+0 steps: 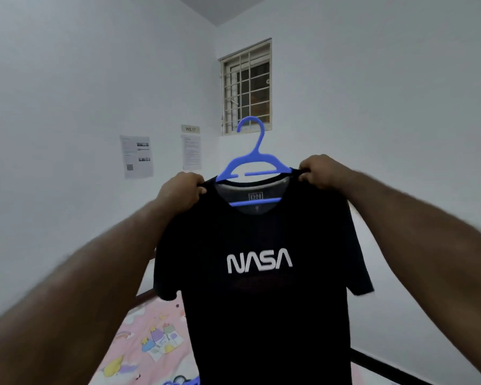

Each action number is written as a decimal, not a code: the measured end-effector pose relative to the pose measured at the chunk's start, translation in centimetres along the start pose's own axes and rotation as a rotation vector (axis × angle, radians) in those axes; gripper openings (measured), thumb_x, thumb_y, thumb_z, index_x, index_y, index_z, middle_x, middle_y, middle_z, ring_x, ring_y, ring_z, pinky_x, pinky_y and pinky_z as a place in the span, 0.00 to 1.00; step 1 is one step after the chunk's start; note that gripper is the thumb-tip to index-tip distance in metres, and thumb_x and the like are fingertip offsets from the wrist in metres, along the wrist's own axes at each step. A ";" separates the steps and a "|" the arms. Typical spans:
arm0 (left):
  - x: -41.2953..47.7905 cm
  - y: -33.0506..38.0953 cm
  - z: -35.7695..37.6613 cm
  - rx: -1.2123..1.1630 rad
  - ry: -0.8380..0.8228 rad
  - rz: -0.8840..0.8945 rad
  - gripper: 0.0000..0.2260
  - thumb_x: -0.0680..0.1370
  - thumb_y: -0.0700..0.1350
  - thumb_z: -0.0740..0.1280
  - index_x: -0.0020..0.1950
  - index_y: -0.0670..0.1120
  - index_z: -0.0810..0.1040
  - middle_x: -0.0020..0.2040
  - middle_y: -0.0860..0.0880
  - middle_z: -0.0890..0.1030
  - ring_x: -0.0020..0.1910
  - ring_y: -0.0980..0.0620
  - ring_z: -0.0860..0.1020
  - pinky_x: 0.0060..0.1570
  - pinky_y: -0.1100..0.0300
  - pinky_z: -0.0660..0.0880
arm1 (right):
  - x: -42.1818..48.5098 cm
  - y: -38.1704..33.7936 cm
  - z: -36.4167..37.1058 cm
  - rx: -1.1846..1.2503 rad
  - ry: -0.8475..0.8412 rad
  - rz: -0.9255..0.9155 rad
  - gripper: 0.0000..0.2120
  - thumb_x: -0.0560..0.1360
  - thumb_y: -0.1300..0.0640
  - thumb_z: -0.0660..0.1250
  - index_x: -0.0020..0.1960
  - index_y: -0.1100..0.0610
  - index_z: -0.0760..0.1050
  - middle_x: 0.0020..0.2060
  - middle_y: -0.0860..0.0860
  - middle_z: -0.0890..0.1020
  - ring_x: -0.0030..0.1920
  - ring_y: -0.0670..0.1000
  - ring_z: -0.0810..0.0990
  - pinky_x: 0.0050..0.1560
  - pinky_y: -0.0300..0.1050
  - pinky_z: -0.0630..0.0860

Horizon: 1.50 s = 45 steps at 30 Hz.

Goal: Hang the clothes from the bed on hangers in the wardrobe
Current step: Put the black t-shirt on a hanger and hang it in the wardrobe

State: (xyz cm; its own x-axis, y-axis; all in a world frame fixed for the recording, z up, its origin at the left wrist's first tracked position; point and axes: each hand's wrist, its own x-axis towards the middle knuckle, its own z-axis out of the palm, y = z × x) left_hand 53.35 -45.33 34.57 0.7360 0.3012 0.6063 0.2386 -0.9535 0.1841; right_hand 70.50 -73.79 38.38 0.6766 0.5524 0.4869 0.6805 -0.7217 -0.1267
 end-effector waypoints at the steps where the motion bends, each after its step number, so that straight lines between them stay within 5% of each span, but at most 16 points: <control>1: -0.1 0.0 0.6 -0.005 0.062 -0.012 0.08 0.79 0.45 0.64 0.54 0.46 0.80 0.51 0.43 0.81 0.51 0.41 0.77 0.47 0.54 0.72 | -0.2 0.6 0.6 0.012 0.065 -0.007 0.08 0.78 0.56 0.65 0.54 0.59 0.79 0.52 0.58 0.81 0.53 0.58 0.77 0.48 0.46 0.69; 7: -5.3 0.1 6.8 -0.078 -0.033 -0.089 0.07 0.78 0.46 0.65 0.53 0.47 0.80 0.51 0.43 0.81 0.52 0.40 0.77 0.48 0.53 0.73 | -5.1 2.8 7.2 0.012 -0.037 -0.019 0.05 0.78 0.55 0.63 0.49 0.55 0.76 0.52 0.59 0.81 0.53 0.60 0.77 0.50 0.49 0.72; 11: -17.4 -0.3 14.8 -0.250 -0.158 -0.148 0.04 0.75 0.43 0.70 0.47 0.44 0.83 0.41 0.46 0.81 0.41 0.48 0.76 0.40 0.57 0.68 | -15.9 5.4 17.2 0.076 -0.242 0.015 0.05 0.77 0.54 0.64 0.45 0.55 0.75 0.47 0.59 0.81 0.49 0.61 0.79 0.45 0.50 0.75; 16: -41.1 -0.6 26.6 -0.369 -0.776 -0.373 0.13 0.71 0.49 0.69 0.41 0.38 0.82 0.37 0.42 0.81 0.39 0.46 0.79 0.39 0.59 0.66 | -36.3 6.9 33.1 0.108 -0.871 0.088 0.10 0.77 0.53 0.65 0.53 0.56 0.79 0.52 0.57 0.83 0.53 0.58 0.80 0.47 0.44 0.71; 20: -51.6 0.0 30.9 -0.275 -1.034 -0.507 0.08 0.75 0.41 0.68 0.51 0.39 0.81 0.45 0.46 0.79 0.51 0.45 0.80 0.46 0.59 0.69 | -45.6 6.7 39.8 0.157 -1.095 0.129 0.10 0.77 0.55 0.65 0.55 0.59 0.78 0.56 0.58 0.81 0.56 0.57 0.78 0.50 0.45 0.70; 23: -54.1 0.6 31.8 -0.193 -1.099 -0.511 0.10 0.73 0.39 0.67 0.54 0.42 0.81 0.53 0.44 0.82 0.53 0.45 0.79 0.51 0.58 0.73 | -47.8 6.8 41.3 0.176 -1.126 0.124 0.10 0.78 0.56 0.65 0.56 0.60 0.76 0.55 0.59 0.80 0.55 0.58 0.78 0.48 0.45 0.70; 28: -55.1 1.3 32.3 -0.148 -1.096 -0.501 0.10 0.74 0.39 0.67 0.54 0.42 0.81 0.54 0.44 0.82 0.53 0.45 0.79 0.52 0.57 0.73 | -48.9 7.7 42.0 0.161 -1.129 0.100 0.10 0.78 0.57 0.64 0.56 0.62 0.76 0.54 0.60 0.80 0.54 0.59 0.78 0.46 0.45 0.69; 32: -52.0 1.5 32.1 -0.135 -1.014 -0.482 0.11 0.76 0.39 0.66 0.57 0.42 0.81 0.55 0.43 0.81 0.54 0.45 0.78 0.50 0.58 0.71 | -45.7 8.2 41.0 0.196 -1.107 0.096 0.12 0.78 0.58 0.66 0.59 0.61 0.78 0.57 0.60 0.80 0.57 0.59 0.77 0.53 0.45 0.71; 36: -45.6 3.0 30.0 -0.193 -0.340 -0.572 0.08 0.76 0.37 0.65 0.52 0.43 0.82 0.49 0.43 0.83 0.49 0.43 0.78 0.48 0.55 0.72 | -40.2 8.0 38.1 0.324 -0.534 0.176 0.07 0.76 0.58 0.65 0.51 0.57 0.80 0.47 0.58 0.83 0.48 0.60 0.80 0.48 0.50 0.74; 38: -45.0 3.6 29.4 -0.248 -0.189 -0.524 0.07 0.76 0.36 0.66 0.50 0.41 0.82 0.46 0.44 0.82 0.46 0.45 0.77 0.46 0.55 0.70 | -40.3 7.9 37.2 0.348 -0.248 0.188 0.08 0.75 0.60 0.64 0.49 0.58 0.81 0.42 0.58 0.84 0.43 0.60 0.80 0.47 0.52 0.76; 40: -47.3 3.4 29.9 -0.243 -0.352 -0.516 0.07 0.76 0.37 0.67 0.51 0.44 0.83 0.46 0.45 0.83 0.46 0.46 0.79 0.46 0.55 0.72 | -43.3 7.9 37.9 0.364 -0.295 0.188 0.08 0.73 0.61 0.63 0.48 0.59 0.81 0.41 0.59 0.84 0.43 0.62 0.82 0.47 0.52 0.77; 43: -53.4 2.6 30.9 -0.200 -0.692 -0.557 0.07 0.76 0.40 0.67 0.51 0.47 0.82 0.48 0.47 0.83 0.50 0.45 0.80 0.47 0.55 0.74 | -50.1 7.4 39.6 0.359 -0.657 0.280 0.05 0.76 0.58 0.65 0.47 0.56 0.80 0.41 0.56 0.84 0.45 0.61 0.81 0.44 0.50 0.75; 45: -55.5 2.2 30.7 -0.217 -0.777 -0.582 0.07 0.77 0.40 0.66 0.50 0.48 0.81 0.47 0.48 0.83 0.48 0.45 0.80 0.46 0.55 0.75 | -52.3 7.0 40.0 0.390 -0.756 0.327 0.03 0.76 0.58 0.66 0.45 0.55 0.78 0.39 0.53 0.83 0.45 0.59 0.81 0.42 0.49 0.73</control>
State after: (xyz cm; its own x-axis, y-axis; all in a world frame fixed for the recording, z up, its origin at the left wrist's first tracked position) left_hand 32.44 -63.89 -22.40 0.7702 0.5710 -0.2841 0.6302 -0.6128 0.4768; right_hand 51.16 -91.07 -22.49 0.7631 0.5706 -0.3036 0.3762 -0.7741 -0.5092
